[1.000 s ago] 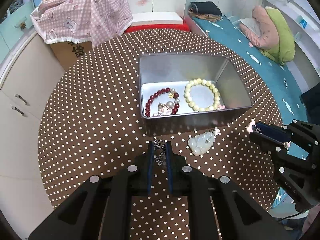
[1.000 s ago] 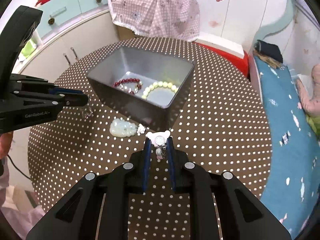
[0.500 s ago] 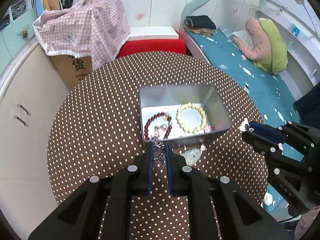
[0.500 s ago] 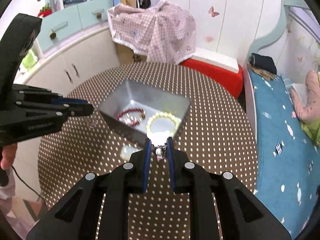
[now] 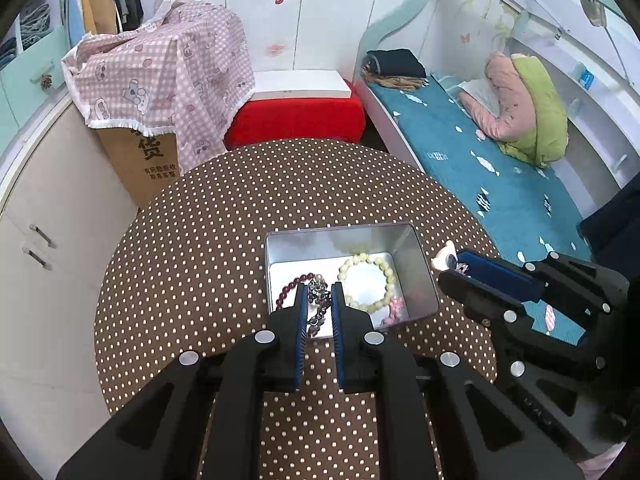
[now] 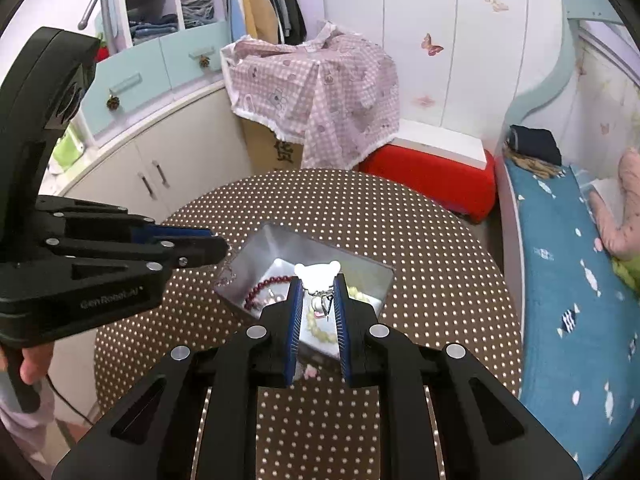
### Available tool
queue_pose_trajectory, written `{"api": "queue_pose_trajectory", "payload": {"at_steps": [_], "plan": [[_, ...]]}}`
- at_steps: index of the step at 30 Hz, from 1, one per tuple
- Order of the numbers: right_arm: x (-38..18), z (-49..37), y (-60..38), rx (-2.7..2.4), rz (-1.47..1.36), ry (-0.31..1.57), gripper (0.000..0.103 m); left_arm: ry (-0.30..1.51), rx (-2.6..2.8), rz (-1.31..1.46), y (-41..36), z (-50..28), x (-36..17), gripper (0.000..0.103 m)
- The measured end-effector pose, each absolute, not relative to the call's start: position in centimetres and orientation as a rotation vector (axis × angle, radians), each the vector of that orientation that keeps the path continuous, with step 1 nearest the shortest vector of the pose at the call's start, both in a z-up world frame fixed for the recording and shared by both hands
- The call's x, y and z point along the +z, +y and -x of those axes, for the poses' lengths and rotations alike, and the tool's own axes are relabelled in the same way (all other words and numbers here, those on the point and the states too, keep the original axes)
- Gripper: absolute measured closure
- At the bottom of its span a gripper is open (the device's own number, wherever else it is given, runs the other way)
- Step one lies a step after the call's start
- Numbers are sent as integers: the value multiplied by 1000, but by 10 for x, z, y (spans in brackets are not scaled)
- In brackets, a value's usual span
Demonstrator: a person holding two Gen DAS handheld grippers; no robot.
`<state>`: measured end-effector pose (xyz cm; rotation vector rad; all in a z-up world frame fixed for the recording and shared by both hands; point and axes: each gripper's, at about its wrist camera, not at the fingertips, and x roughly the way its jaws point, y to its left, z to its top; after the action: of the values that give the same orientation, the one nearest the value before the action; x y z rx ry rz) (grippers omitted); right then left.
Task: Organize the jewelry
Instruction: 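Open both tools to drop the charm and chain into the tray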
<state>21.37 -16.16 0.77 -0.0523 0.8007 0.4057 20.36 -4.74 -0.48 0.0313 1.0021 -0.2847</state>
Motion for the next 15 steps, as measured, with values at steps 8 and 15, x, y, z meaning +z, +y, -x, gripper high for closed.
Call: {"api": "queue_pose_trajectory", "payload": {"at_steps": [8,15], "plan": [[0,-236,-160,436,20,815,86,997,-277,-30,-49,-223,-6,93],[-8,-250,-167,390,-37,837,30,1048,-246,-36,-42,-237,-20,79]]}}
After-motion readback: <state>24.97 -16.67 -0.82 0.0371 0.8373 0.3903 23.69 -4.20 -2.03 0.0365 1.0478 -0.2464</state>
